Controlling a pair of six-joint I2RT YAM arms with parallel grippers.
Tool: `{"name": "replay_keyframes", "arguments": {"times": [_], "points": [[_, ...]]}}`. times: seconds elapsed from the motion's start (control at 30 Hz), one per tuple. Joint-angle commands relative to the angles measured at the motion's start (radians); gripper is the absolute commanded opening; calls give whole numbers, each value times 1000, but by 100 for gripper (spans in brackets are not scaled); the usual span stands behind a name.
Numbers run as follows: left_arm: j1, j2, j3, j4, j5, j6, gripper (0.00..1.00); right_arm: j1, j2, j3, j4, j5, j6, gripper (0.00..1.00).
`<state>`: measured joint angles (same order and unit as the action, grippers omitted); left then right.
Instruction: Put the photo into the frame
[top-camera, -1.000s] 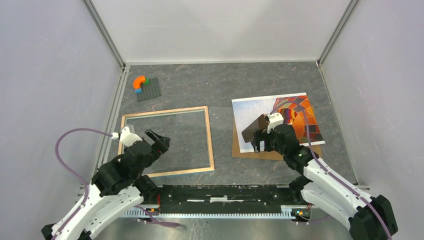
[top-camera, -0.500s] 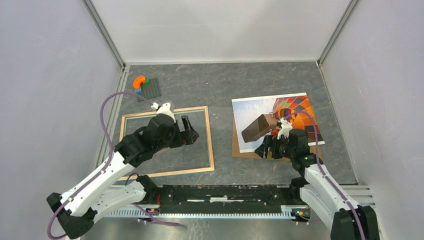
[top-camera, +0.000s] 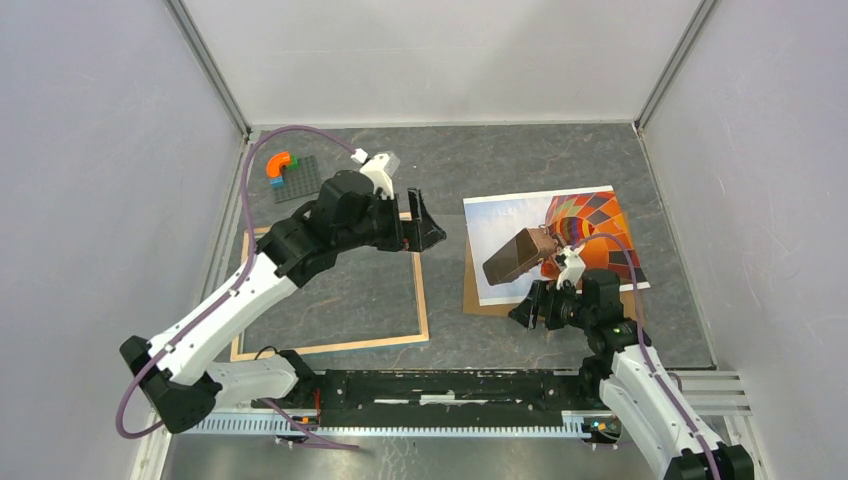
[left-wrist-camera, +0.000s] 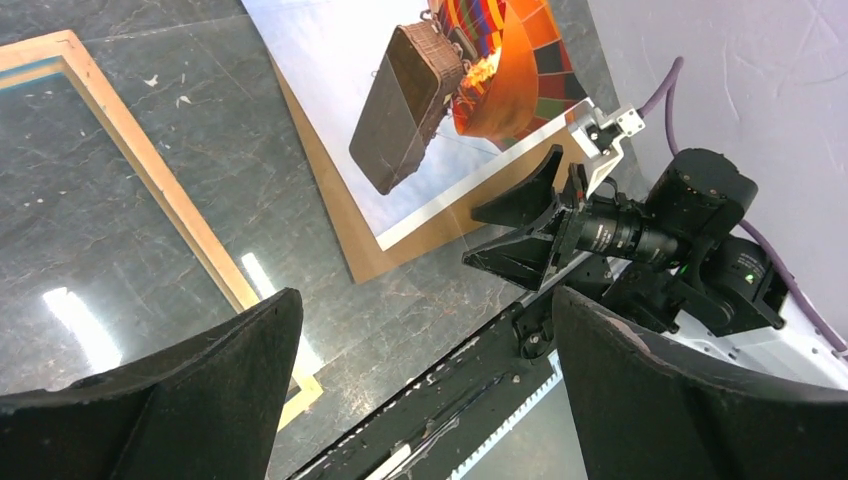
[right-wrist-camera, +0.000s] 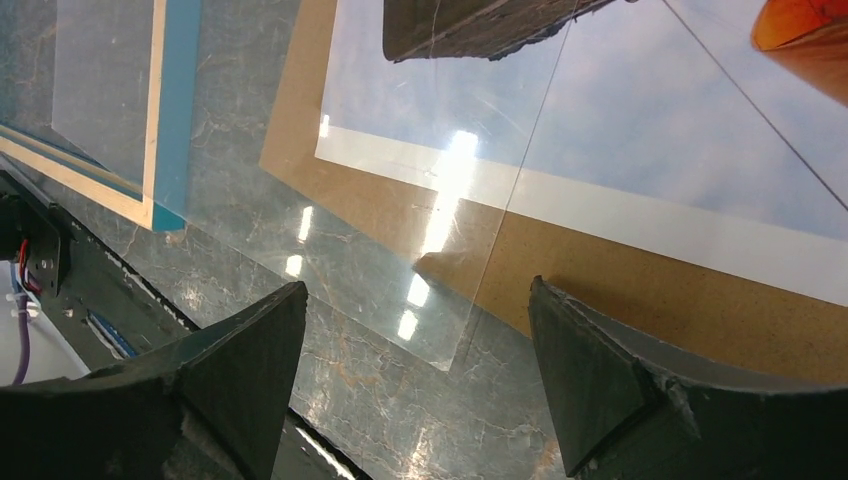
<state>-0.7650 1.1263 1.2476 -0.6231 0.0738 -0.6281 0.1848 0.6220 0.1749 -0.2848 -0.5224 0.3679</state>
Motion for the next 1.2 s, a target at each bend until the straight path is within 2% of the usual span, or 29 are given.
{"name": "replay_keyframes", "arguments": {"times": [0.0,0.17,0.4,0.57,0.8,1.17], "points": [[3,35,49,50,70,84,100,-1,-11,-41,-91,14,25,87],[3,49,38,57,-4,157,100,-1,-45,-62,-55,-74,90,78],[3,22,-34,105,-121,260,100,-1,-64,-61,-64,-80,120,78],[3,-58,-111,143,-214,293,100,-1,-45,-95,49,-110,160,79],[3,-138,-156,179,-288,306,100,21,71,-109,278,-163,253,79],[4,-177,-185,204,-316,306,100,212,218,-62,633,-91,428,78]]}}
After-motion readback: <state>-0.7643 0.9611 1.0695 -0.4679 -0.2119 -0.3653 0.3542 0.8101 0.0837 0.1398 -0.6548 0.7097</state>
